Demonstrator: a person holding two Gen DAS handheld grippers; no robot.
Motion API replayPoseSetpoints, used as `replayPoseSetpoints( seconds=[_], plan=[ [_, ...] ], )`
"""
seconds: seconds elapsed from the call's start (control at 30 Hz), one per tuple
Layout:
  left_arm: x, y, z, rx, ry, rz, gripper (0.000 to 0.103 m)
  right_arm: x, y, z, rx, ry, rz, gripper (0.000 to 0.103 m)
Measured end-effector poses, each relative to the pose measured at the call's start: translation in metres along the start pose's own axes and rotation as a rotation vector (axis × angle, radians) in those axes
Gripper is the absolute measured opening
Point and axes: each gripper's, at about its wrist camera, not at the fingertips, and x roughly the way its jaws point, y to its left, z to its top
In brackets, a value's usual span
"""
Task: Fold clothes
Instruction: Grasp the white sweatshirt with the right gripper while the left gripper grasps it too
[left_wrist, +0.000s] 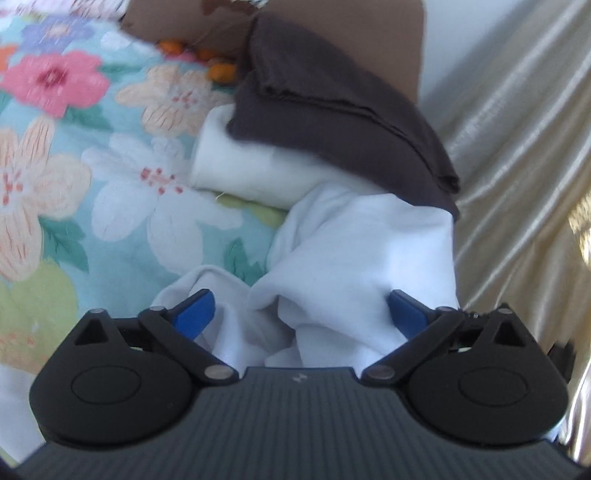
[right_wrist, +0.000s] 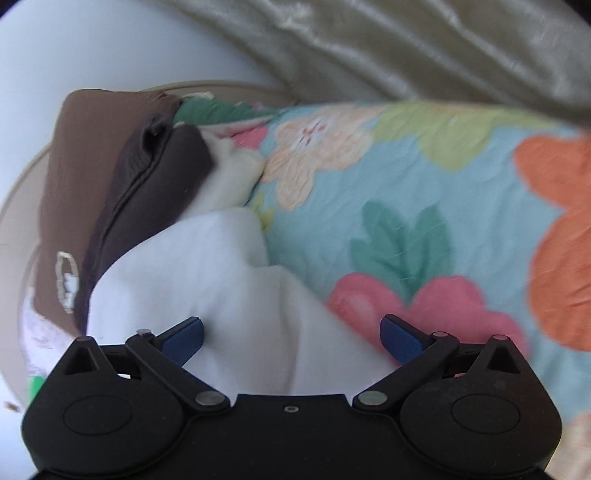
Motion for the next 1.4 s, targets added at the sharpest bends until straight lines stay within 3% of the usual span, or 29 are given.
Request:
replayPoseSetpoints(
  seconds=[0.07, 0.1, 0.17, 0.23, 0.3, 0.37, 0.47, 0.57, 0.63, 0.83, 1.0, 1.2, 1.4],
  plan=[
    [0.002, 0.004, 0.0, -0.045, 0.0, -0.013, 0.103, 0.004, 0.009, -0.003, -0.033, 0.016, 0.011, 0.103],
    [0.004, 0.005, 0.001, -0.041, -0.002, -0.017, 0.103, 0.009, 0.012, -0.004, -0.008, 0.069, 0.069, 0.102],
    [0.013, 0.008, 0.003, -0.036, 0.054, -0.04, 0.103, 0.021, 0.015, -0.008, 0.07, 0.183, 0.199, 0.084],
    [0.028, 0.019, 0.004, -0.145, 0.185, -0.095, 0.103, 0.033, 0.019, -0.014, 0.129, 0.281, 0.247, 0.065],
    [0.026, 0.029, 0.005, -0.248, 0.2, -0.106, 0.095, 0.029, 0.031, -0.018, 0.053, 0.281, 0.255, 0.056],
    [0.017, 0.028, 0.008, -0.258, 0.206, -0.101, 0.071, 0.024, 0.04, -0.022, 0.023, 0.296, 0.26, 0.049],
    [-0.003, 0.018, 0.01, -0.214, 0.211, -0.073, 0.06, 0.02, 0.056, -0.029, 0.027, 0.347, 0.31, 0.04],
    [-0.031, -0.003, 0.019, -0.048, 0.218, 0.024, 0.059, 0.013, 0.072, -0.043, 0.094, 0.387, 0.313, 0.036],
    [-0.052, -0.013, 0.026, 0.036, 0.211, 0.08, 0.059, 0.007, 0.087, -0.054, 0.074, 0.414, 0.322, 0.036],
    [-0.119, -0.017, 0.039, 0.098, 0.194, 0.195, 0.056, -0.018, 0.134, -0.098, -0.055, 0.481, 0.413, 0.032],
    [-0.18, -0.035, 0.031, 0.255, 0.273, 0.414, 0.056, -0.036, 0.163, -0.142, -0.135, 0.551, 0.483, 0.028],
    [-0.255, -0.052, 0.025, 0.362, 0.259, 0.595, 0.055, -0.058, 0.199, -0.183, -0.314, 0.648, 0.614, 0.026],
    [-0.265, -0.063, 0.006, 0.466, 0.289, 0.69, 0.055, -0.056, 0.197, -0.202, -0.376, 0.657, 0.667, 0.025]
  ],
)
